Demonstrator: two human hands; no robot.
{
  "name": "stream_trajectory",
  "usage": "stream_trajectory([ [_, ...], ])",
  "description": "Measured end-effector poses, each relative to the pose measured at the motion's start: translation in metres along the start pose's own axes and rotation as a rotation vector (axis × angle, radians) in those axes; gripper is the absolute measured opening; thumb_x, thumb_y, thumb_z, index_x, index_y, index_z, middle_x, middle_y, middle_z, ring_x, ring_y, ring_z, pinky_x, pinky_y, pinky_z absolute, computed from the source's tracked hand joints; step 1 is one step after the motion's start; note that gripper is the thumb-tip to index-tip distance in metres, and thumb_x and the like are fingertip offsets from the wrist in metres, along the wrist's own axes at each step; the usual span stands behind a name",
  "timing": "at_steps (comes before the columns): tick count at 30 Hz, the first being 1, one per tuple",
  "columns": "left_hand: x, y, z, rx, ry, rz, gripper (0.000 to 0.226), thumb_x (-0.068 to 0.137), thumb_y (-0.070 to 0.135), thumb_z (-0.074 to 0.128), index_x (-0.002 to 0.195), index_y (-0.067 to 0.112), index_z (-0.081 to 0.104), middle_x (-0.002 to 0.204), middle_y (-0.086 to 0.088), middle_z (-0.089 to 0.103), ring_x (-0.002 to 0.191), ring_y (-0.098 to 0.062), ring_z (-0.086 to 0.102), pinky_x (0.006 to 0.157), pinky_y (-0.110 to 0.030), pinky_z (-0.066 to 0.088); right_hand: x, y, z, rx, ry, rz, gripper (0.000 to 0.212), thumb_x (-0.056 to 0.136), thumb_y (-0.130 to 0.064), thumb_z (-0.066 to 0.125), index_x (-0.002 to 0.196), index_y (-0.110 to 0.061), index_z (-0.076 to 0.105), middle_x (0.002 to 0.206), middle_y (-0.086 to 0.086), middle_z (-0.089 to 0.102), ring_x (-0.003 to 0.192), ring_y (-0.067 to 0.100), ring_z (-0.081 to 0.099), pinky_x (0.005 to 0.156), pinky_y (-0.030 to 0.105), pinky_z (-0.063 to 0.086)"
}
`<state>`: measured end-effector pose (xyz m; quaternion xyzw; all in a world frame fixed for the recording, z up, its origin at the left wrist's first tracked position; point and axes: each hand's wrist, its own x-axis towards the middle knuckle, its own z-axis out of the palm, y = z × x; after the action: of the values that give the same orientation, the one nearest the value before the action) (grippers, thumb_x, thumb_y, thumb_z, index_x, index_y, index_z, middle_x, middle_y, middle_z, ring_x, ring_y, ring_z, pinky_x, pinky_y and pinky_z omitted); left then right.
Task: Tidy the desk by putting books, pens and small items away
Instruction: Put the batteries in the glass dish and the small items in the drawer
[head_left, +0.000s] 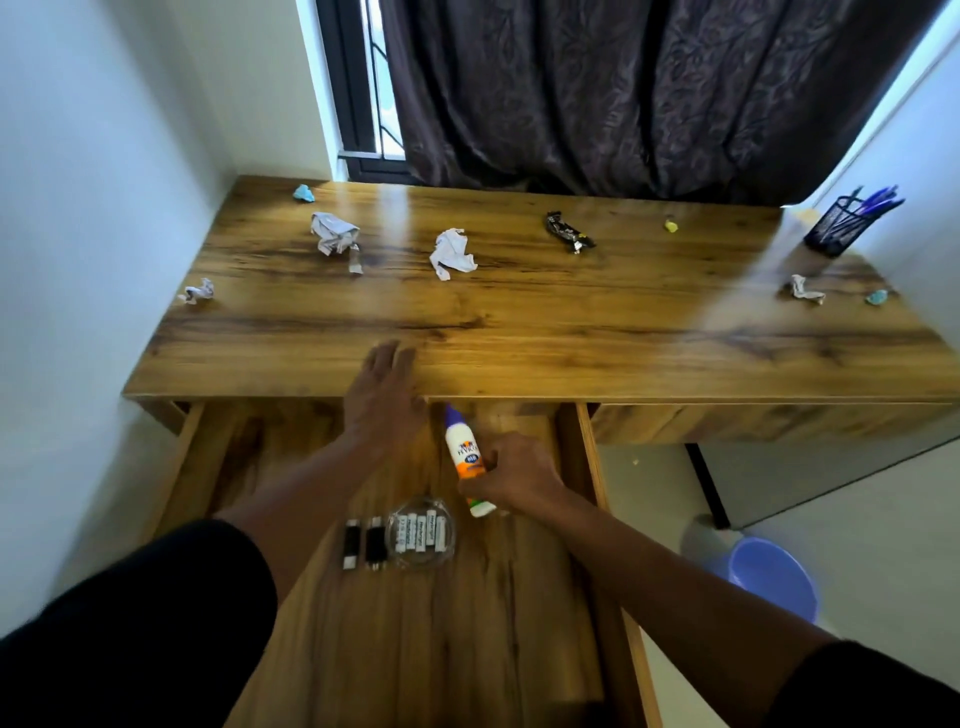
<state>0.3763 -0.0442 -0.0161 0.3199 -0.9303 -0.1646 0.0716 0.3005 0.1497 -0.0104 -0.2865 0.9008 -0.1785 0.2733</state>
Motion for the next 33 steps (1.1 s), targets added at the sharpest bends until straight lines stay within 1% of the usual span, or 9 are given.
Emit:
stream_trajectory([
  [3, -0.062, 0.002, 0.016, -0.036, 0.119, 0.150, 0.064, 0.084, 0.025, 0.072, 0.143, 0.014, 0.049, 0.147, -0.013, 0.048, 0.134, -0.035, 0.046, 0.109, -0.047, 0.044, -0.012, 0.025, 0.018, -0.015, -0.053, 0.034, 0.054, 0.072, -0.044, 0.088, 0.114, -0.017, 0.068, 0.108, 0.004, 0.073, 0.091, 0.016, 0.069, 0.067, 0.028, 0.054],
  [7, -0.137, -0.008, 0.036, -0.119, 0.049, 0.266, 0.050, 0.082, 0.028, 0.073, 0.130, 0.025, 0.060, 0.135, 0.001, 0.057, 0.120, -0.019, 0.049, 0.092, -0.039, 0.054, -0.018, 0.048, 0.039, -0.026, -0.029, 0.014, 0.075, 0.076, -0.042, 0.086, 0.140, -0.022, 0.052, 0.128, 0.002, 0.065, 0.114, 0.020, 0.064, 0.079, 0.026, 0.048],
  [9, -0.170, -0.015, 0.044, -0.110, -0.022, 0.322, 0.042, 0.085, 0.039, 0.069, 0.126, 0.035, 0.061, 0.134, 0.010, 0.059, 0.121, -0.007, 0.047, 0.091, -0.028, 0.049, -0.021, 0.054, 0.048, -0.030, -0.040, 0.022, 0.075, 0.077, -0.043, 0.085, 0.141, -0.023, 0.051, 0.130, 0.001, 0.064, 0.116, 0.019, 0.062, 0.081, 0.027, 0.048],
  [12, -0.201, -0.022, 0.051, -0.082, -0.190, 0.305, 0.036, 0.090, 0.054, 0.052, 0.123, 0.044, 0.062, 0.134, 0.023, 0.058, 0.123, 0.006, 0.044, 0.099, -0.023, 0.042, -0.024, 0.062, 0.062, -0.020, -0.057, 0.089, 0.070, 0.076, -0.047, 0.086, 0.133, -0.019, 0.057, 0.125, 0.002, 0.067, 0.110, 0.017, 0.065, 0.076, 0.025, 0.048],
  [17, -0.231, -0.014, 0.043, -0.180, -0.422, 0.247, 0.033, 0.089, 0.062, 0.057, 0.113, 0.043, 0.070, 0.108, 0.026, 0.071, 0.091, 0.016, 0.057, 0.083, -0.013, 0.045, -0.023, 0.069, 0.079, 0.000, -0.080, 0.105, 0.066, 0.077, -0.046, 0.085, 0.131, -0.017, 0.059, 0.125, 0.004, 0.067, 0.111, 0.019, 0.066, 0.078, 0.027, 0.050],
  [22, -0.249, -0.006, 0.032, -0.195, -0.614, 0.230, 0.046, 0.083, 0.079, 0.058, 0.114, 0.047, 0.070, 0.116, 0.029, 0.068, 0.105, 0.014, 0.057, 0.092, -0.017, 0.048, -0.025, 0.070, 0.076, -0.024, -0.038, 0.060, 0.069, 0.077, -0.057, 0.081, 0.130, -0.020, 0.058, 0.126, 0.003, 0.066, 0.110, 0.019, 0.065, 0.082, 0.031, 0.054],
  [25, -0.256, 0.003, 0.020, -0.202, -0.696, 0.228, 0.059, 0.073, 0.091, 0.057, 0.117, 0.053, 0.065, 0.121, 0.031, 0.062, 0.111, 0.014, 0.051, 0.096, -0.019, 0.046, -0.035, 0.066, 0.064, -0.165, 0.078, -0.027, 0.081, 0.080, -0.063, 0.075, 0.143, -0.023, 0.043, 0.141, 0.008, 0.048, 0.124, 0.027, 0.055, 0.087, 0.037, 0.053],
  [29, -0.257, 0.014, 0.017, -0.142, -0.901, 0.270, 0.076, 0.068, 0.090, 0.064, 0.132, 0.049, 0.057, 0.132, 0.025, 0.057, 0.120, 0.002, 0.049, 0.104, -0.033, 0.045, -0.052, 0.063, 0.048, -0.228, 0.133, -0.254, 0.053, 0.090, -0.045, 0.070, 0.134, -0.021, 0.051, 0.134, 0.008, 0.047, 0.120, 0.027, 0.054, 0.085, 0.034, 0.051],
  [33, -0.257, 0.026, 0.026, -0.025, -1.043, 0.311, 0.080, 0.067, 0.081, 0.073, 0.137, 0.044, 0.055, 0.136, 0.016, 0.057, 0.121, -0.008, 0.051, 0.102, -0.034, 0.046, -0.082, 0.060, 0.045, -0.254, -0.093, -0.451, 0.020, 0.095, -0.037, 0.062, 0.107, -0.022, 0.066, 0.116, 0.000, 0.065, 0.105, 0.018, 0.063, 0.080, 0.029, 0.051],
])
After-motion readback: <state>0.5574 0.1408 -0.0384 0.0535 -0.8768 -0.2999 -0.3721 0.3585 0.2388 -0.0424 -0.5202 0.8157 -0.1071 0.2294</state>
